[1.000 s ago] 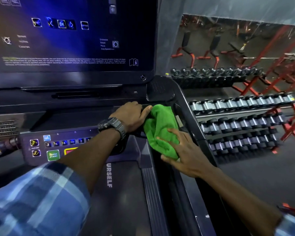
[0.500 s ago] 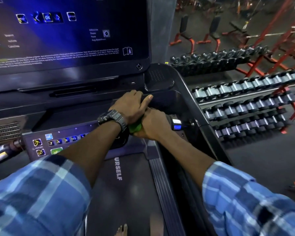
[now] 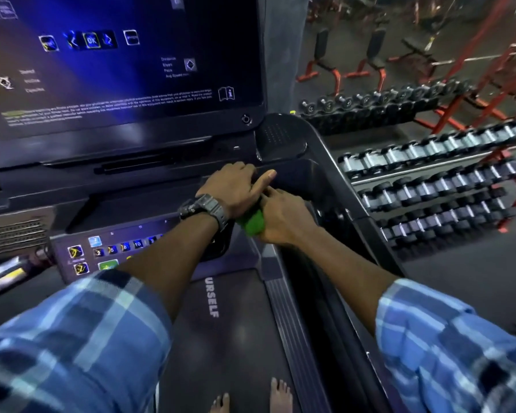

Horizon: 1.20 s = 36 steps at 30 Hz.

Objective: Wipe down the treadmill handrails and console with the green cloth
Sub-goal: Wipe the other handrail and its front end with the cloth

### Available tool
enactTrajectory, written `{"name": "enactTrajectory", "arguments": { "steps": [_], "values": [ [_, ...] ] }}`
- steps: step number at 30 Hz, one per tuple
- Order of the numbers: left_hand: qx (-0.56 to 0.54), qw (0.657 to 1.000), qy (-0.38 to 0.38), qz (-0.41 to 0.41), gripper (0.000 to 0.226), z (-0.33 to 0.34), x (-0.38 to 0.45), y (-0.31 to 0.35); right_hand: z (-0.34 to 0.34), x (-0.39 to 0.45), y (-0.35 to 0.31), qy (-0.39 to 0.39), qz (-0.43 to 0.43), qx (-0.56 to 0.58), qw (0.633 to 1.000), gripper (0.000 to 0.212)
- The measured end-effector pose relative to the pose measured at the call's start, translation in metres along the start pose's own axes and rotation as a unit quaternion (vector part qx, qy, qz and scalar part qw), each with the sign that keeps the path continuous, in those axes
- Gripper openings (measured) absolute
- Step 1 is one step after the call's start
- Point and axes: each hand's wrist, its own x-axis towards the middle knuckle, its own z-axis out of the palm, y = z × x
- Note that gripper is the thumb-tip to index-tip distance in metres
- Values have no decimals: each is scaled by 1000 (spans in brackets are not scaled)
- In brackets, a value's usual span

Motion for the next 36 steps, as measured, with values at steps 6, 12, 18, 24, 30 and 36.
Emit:
{"name": "enactTrajectory", "arguments": {
  "steps": [6,12,18,24,30,36],
  "values": [
    [-2,1000,4,10,83,-1,-3,-1,-5,-32,46,0,37,24,999,86],
    [-17,1000,3,8,73,-3,-5,0,-2,-14,22,7,27,8,1000,77],
    [-13,1000,-3,26,81,2,2,-3,-9,-7,5,-6,-25,9,1000,77],
    [-14,999,22,22,76,0,-3,-3,-17,-30,53,-26,38,22,999,86],
    [17,1000,-5,16,76,-2,-1,0,9,-2,-5,81,-63,-31,994,78],
    [23,1000,15,11,83,-2,-5,-1,-4,-35,72,11,-63,-26,998,89]
  ]
}}
